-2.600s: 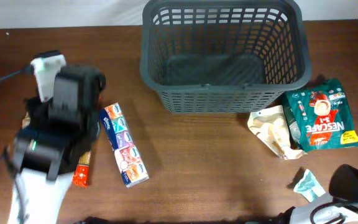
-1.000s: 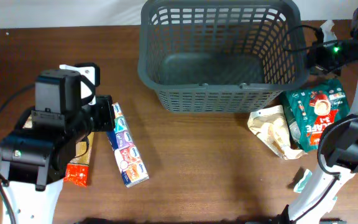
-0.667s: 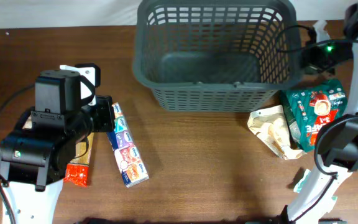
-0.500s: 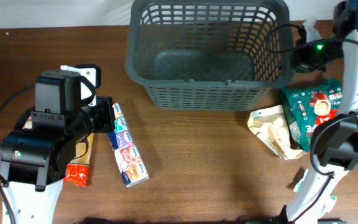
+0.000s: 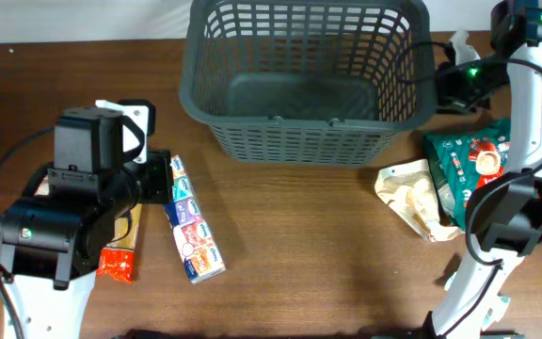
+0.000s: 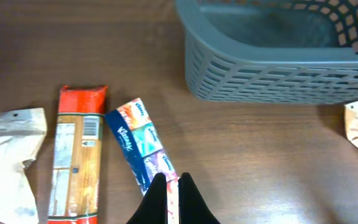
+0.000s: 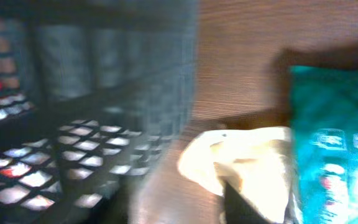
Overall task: Pack container
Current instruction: 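Move the right gripper over the green Nescafe bag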
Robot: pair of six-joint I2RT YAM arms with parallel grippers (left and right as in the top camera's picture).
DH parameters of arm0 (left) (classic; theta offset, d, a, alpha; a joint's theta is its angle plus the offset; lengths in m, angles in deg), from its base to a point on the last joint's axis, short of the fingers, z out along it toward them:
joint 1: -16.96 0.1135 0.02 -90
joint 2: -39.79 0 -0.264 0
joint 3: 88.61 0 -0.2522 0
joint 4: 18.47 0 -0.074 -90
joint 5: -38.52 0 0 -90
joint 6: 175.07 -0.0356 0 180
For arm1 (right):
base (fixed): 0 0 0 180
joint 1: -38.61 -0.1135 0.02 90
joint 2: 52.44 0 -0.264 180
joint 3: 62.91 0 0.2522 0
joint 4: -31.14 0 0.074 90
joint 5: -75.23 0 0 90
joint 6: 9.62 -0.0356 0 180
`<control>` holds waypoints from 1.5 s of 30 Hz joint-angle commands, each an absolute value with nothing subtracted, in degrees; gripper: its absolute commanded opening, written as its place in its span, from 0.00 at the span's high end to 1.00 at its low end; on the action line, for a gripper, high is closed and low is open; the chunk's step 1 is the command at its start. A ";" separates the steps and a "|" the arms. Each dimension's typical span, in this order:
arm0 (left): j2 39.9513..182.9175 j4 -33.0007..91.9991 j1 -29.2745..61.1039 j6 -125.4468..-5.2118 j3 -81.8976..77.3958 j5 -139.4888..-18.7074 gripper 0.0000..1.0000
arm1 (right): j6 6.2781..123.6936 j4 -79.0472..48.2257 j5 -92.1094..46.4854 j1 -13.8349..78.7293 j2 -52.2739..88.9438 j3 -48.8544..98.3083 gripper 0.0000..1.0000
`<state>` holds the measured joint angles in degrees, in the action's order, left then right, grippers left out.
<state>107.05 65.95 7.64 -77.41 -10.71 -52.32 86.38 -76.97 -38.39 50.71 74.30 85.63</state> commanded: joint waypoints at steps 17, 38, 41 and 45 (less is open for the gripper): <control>106.42 61.49 7.93 -78.54 -10.91 -25.48 0.36 | 73.29 -79.97 -20.03 70.31 62.61 94.66 0.01; 110.33 58.97 7.93 -78.52 -10.91 -24.24 0.03 | 59.17 -77.98 -7.02 75.47 39.53 92.23 0.01; 110.33 58.91 7.93 -78.54 -10.91 -24.24 0.00 | 68.85 -74.83 -14.98 75.49 43.50 87.25 0.01; 110.33 58.97 7.93 -78.56 -10.91 -24.24 0.00 | 74.28 -72.16 -15.98 75.49 51.52 79.95 0.01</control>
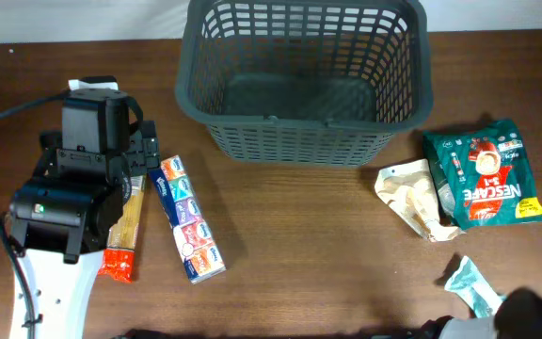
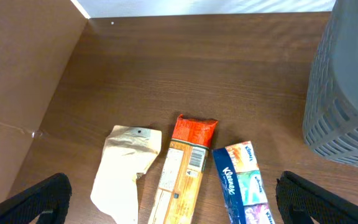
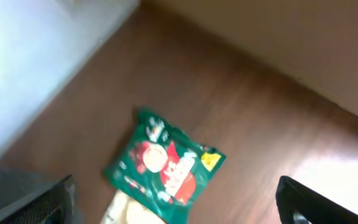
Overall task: Pack container
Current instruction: 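Move the right gripper over the green Nescafe bag, then lower the right gripper and pinch the green Nescafe bag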
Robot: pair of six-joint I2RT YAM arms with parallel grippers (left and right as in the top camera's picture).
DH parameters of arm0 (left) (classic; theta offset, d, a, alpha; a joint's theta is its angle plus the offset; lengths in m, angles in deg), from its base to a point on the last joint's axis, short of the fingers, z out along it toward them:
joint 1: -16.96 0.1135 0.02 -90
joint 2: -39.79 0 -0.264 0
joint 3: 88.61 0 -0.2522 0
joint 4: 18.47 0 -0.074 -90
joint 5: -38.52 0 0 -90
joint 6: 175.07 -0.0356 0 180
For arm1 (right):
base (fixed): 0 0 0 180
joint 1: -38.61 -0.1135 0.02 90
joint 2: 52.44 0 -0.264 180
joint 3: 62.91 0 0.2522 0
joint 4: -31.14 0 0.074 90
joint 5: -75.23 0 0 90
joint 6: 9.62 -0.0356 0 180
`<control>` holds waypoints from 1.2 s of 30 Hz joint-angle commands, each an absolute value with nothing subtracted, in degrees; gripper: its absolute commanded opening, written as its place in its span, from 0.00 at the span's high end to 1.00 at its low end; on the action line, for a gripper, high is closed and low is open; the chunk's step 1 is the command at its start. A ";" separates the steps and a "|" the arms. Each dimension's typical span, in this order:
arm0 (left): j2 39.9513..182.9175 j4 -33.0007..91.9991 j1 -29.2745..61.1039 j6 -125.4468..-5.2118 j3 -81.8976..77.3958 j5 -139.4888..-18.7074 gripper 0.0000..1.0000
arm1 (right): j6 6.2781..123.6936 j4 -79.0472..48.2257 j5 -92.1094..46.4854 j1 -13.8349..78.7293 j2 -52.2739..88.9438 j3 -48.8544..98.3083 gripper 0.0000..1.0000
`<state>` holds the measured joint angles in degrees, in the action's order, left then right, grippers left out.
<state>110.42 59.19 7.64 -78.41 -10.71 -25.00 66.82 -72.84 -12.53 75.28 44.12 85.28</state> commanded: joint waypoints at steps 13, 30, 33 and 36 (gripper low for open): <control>110.33 58.58 7.93 -84.33 -10.91 -24.24 0.01 | 98.67 -67.18 -28.62 75.49 69.75 74.00 0.01; 110.33 54.82 7.93 -86.02 -10.91 -25.31 0.00 | 117.20 -67.05 -17.60 82.53 69.97 66.24 0.01; 110.35 54.84 7.93 -86.00 -10.91 -25.33 0.00 | 117.27 -64.38 -19.33 83.28 69.97 66.24 0.01; 110.33 54.89 7.90 -85.97 -10.91 -26.12 0.01 | 117.22 -60.32 -21.75 83.23 69.97 66.24 0.01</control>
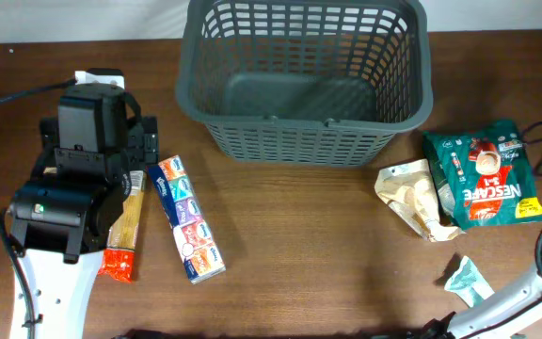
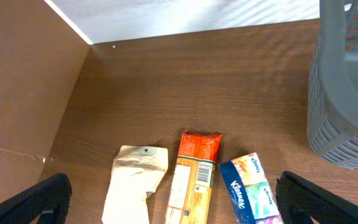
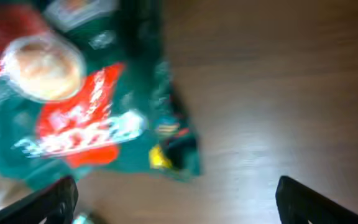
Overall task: Pack container
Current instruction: 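Lower the right gripper and pinch the green Nescafe bag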
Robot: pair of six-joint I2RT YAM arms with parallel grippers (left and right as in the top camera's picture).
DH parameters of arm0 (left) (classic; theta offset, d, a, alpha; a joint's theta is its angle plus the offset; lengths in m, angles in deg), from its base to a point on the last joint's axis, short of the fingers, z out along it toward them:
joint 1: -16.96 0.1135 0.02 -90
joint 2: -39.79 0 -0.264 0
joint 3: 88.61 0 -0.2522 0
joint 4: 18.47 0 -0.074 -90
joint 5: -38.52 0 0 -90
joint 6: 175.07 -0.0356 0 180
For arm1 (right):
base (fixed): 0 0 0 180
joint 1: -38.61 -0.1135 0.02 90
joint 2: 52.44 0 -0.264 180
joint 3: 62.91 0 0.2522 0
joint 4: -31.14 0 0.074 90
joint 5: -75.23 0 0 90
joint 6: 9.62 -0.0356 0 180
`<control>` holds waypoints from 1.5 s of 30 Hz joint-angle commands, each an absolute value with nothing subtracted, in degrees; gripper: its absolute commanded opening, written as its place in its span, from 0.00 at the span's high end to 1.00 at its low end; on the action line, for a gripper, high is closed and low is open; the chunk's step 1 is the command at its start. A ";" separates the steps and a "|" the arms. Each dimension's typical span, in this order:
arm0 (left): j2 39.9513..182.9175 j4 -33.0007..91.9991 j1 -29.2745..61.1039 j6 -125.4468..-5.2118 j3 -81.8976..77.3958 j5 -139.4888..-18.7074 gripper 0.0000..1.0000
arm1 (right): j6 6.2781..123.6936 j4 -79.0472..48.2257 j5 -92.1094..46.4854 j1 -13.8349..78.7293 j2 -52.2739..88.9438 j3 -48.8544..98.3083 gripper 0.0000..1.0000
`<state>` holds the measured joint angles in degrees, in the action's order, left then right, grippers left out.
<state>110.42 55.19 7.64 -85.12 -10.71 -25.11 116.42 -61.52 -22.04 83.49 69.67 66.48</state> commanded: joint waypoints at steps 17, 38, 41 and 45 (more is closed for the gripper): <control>110.33 55.30 7.86 -85.95 -10.91 -33.77 0.01 | 126.21 -47.90 -35.61 83.25 72.09 65.28 0.01; 110.33 57.88 7.88 -85.78 -10.91 -34.95 0.00 | 138.69 -59.59 -48.20 83.25 77.25 64.63 0.01; 110.33 57.88 7.86 -85.75 -10.91 -36.32 0.01 | 140.04 -59.57 -48.22 83.25 78.76 64.52 0.01; 110.33 57.88 7.86 -85.78 -10.91 -36.32 0.01 | 141.09 -58.65 -48.83 83.25 80.64 64.08 0.01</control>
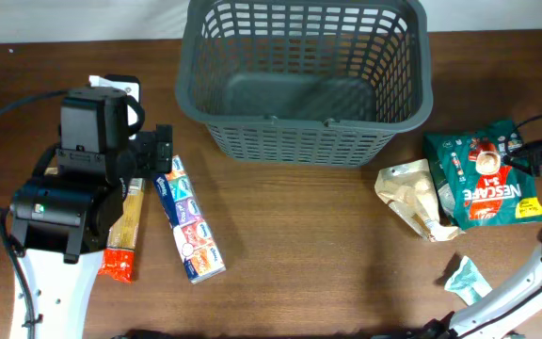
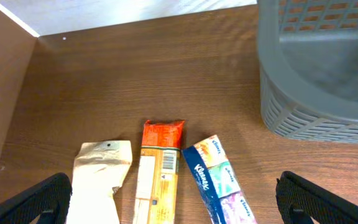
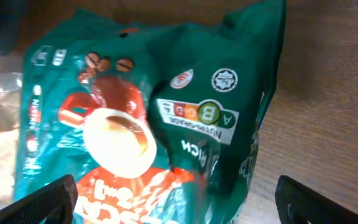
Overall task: Pack container
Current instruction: 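Lower the right gripper and pinch the green Nescafe bag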
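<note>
The grey mesh basket (image 1: 307, 80) stands empty at the back centre. My left gripper (image 1: 161, 151) is open, raised over the left items: a Kleenex tissue pack (image 2: 217, 180), an orange pasta pack (image 2: 157, 174) and a beige paper bag (image 2: 98, 180). Nothing is between its fingers (image 2: 48, 199). At the right edge my right gripper (image 1: 536, 155) hangs open over the green Nescafe bag (image 3: 148, 130), with nothing held.
A crumpled beige bag (image 1: 410, 200) lies left of the Nescafe bag (image 1: 483, 179), partly under it. A small teal wrapper (image 1: 467, 281) lies near the front right. A white wall edge (image 2: 104, 12) runs behind the table.
My left wrist has turned right, so the basket fills more of its view. My right gripper has come further in from the right edge and now sits over the Nescafe bag's upper part.
At first my left gripper was shut low at the Kleenex pack and my right arm stood by the basket's right side. Then the left gripper was open and raised, and the right arm had swung away. It then showed at the right edge, now over the Nescafe bag.
</note>
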Robot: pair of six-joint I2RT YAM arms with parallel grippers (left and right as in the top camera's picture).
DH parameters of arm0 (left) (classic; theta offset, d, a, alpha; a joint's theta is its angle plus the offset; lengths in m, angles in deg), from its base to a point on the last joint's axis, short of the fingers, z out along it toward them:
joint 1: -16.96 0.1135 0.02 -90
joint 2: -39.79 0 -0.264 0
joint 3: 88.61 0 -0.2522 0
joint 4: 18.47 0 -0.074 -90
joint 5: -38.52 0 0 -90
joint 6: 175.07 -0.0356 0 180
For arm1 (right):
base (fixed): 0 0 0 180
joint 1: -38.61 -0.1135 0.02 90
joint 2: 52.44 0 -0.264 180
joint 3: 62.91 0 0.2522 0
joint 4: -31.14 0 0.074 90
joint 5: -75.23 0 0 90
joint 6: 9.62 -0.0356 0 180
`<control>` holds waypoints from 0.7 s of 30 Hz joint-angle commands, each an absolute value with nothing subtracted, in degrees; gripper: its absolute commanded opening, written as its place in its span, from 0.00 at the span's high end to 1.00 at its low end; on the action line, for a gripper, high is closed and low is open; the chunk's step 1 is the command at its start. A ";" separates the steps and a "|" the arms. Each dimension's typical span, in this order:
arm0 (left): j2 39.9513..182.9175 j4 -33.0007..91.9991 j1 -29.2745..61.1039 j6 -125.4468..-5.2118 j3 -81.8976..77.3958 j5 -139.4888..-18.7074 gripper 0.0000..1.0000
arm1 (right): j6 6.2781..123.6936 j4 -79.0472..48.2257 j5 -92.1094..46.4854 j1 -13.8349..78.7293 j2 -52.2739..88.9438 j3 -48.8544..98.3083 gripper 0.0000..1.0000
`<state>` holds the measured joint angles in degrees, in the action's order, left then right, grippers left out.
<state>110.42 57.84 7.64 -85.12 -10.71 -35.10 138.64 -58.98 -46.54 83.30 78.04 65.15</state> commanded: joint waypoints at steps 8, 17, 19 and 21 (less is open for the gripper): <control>110.33 57.88 7.86 -85.78 -10.91 -36.32 0.01 | 141.70 -55.57 -49.38 83.25 83.04 60.54 0.01; 110.33 57.88 7.86 -85.78 -10.91 -36.32 0.01 | 141.64 -44.82 -50.49 83.25 83.04 45.83 0.01; 110.33 57.88 7.86 -85.78 -10.91 -36.32 0.01 | 141.62 -42.52 -49.47 83.25 83.04 42.73 0.11; 110.33 57.86 7.86 -85.80 -10.91 -36.32 0.01 | 141.44 -40.78 -49.16 83.25 83.04 40.15 0.75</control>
